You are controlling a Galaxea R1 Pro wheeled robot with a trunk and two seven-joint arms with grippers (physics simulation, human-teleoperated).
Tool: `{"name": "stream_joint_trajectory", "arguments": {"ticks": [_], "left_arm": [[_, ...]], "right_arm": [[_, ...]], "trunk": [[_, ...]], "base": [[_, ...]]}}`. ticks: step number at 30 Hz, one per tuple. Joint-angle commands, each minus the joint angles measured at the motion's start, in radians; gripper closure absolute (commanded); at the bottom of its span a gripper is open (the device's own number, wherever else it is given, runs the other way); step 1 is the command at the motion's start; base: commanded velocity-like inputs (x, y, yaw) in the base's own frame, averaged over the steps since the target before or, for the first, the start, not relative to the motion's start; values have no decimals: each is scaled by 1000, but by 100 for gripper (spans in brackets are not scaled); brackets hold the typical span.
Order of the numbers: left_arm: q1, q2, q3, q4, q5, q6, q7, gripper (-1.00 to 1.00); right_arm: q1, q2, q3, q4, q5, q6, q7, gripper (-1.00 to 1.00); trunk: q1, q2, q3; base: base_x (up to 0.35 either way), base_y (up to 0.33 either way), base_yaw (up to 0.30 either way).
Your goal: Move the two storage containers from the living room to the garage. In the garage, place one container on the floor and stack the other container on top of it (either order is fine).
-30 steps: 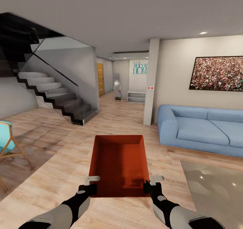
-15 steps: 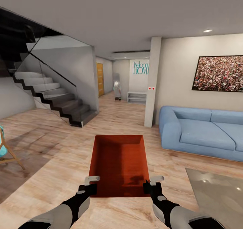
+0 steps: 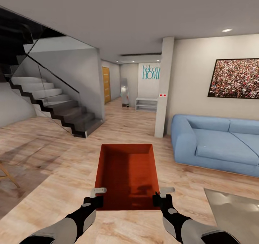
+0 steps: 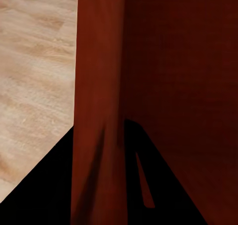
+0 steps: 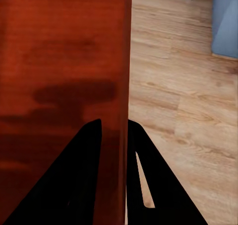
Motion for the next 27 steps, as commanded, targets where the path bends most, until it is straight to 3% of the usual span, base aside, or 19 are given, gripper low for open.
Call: {"name": "stream_joint_trajectory", "arguments": {"ticks": [1,27], "left_arm": [[-1,0,8,0,-2,-5,21,100],[-1,0,9,0,0,-5,20,100]], "right_arm": [[-1,0,40,5,-38,-8,-7,100],[-1,1,40,5,-36,-11,-7,100]], "trunk": [[1,-1,0],[1,-1,0]], "base": [[321,0,0],[322,0,0]]}}
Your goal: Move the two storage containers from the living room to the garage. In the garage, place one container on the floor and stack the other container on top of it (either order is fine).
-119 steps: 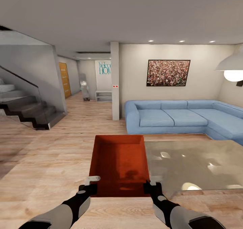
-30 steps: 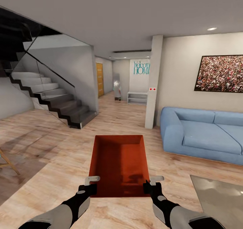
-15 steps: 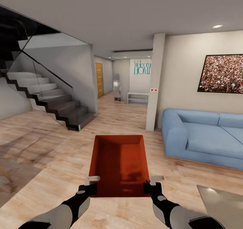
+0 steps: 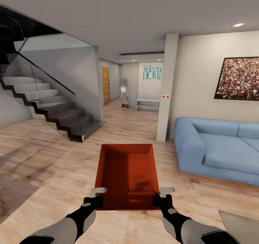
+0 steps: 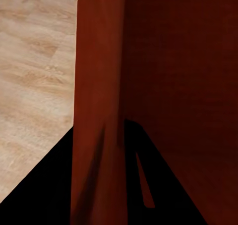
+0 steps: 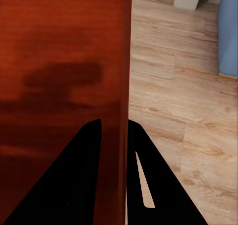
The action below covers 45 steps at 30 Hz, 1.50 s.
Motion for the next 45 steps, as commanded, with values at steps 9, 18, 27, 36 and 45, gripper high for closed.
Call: {"name": "stream_joint_trajectory", "arguments": {"ticks": [9,18,27,36,45], "left_arm": [[-1,0,10,1,0,-4,20,100],[-1,0,9,1,0,-4,20,100],[-1,0,9,1,0,-4,20,100],[-1,0,9,0,0,-4,20,100],[-1,0,9,1,0,-4,20,100]], "right_arm": [[-1,0,35,4,-30,-8,-5,100],[-1,-1,35,4,-30,-6,-5,100],[-1,0,35,4,-30,-8,-5,100],[-1,0,35,4,-30,-8,-5,100],[-1,0,35,4,-30,-8,-5,100]], "trunk": [[1,-1,0],[1,-1,0],[1,-1,0],[1,-1,0],[1,-1,0]], "base": [[322,0,0],[322,0,0],[322,0,0],[322,0,0],[322,0,0]]}}
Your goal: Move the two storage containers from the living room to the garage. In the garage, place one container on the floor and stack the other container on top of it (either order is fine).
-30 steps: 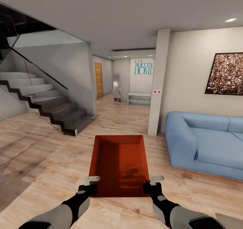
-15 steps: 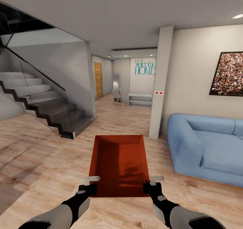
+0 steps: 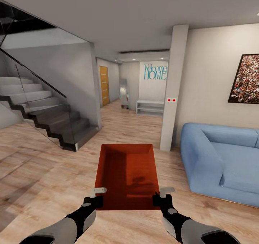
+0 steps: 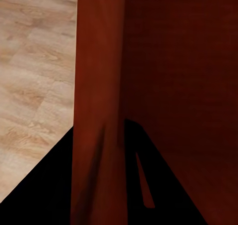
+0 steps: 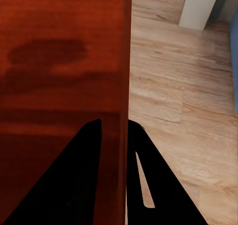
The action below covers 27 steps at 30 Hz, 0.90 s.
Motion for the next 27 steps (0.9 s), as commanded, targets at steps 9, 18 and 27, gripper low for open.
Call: {"name": "stream_joint_trajectory", "arguments": {"ticks": [9,18,27], "left_arm": [[-1,1,10,0,0,-4,20,100],[-1,1,10,0,0,-4,19,100],[-1,1,10,0,1,-4,20,100]], "right_arm": [[-1,0,35,4,-30,-8,-5,100],[-1,0,35,4,-30,-8,-5,100],[-1,0,35,4,-30,-8,-5,100]], "trunk": [[1,-1,0],[1,-1,0],[1,-1,0]], "base": [[322,0,0],[322,0,0],[322,0,0]]}}
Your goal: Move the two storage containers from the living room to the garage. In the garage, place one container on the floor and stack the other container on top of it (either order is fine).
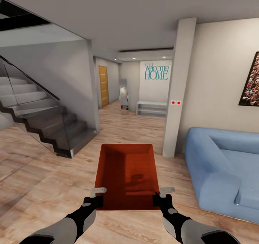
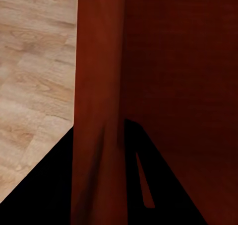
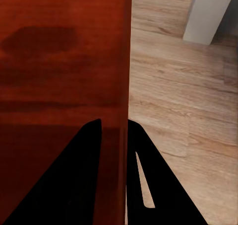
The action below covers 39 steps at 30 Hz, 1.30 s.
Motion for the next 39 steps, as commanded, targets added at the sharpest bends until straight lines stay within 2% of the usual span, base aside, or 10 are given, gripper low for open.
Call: {"name": "stream_joint_trajectory", "arguments": {"ticks": [1,39], "left_arm": [[-1,0,10,0,0,-4,22,100],[-1,0,10,1,0,-4,22,100]], "right_arm": [[-1,0,38,4,-33,-8,-6,100],[-1,0,38,4,-35,-9,-6,100]], "trunk": [[1,-1,0],[1,-1,0]], "base": [[322,0,0],[322,0,0]]}}
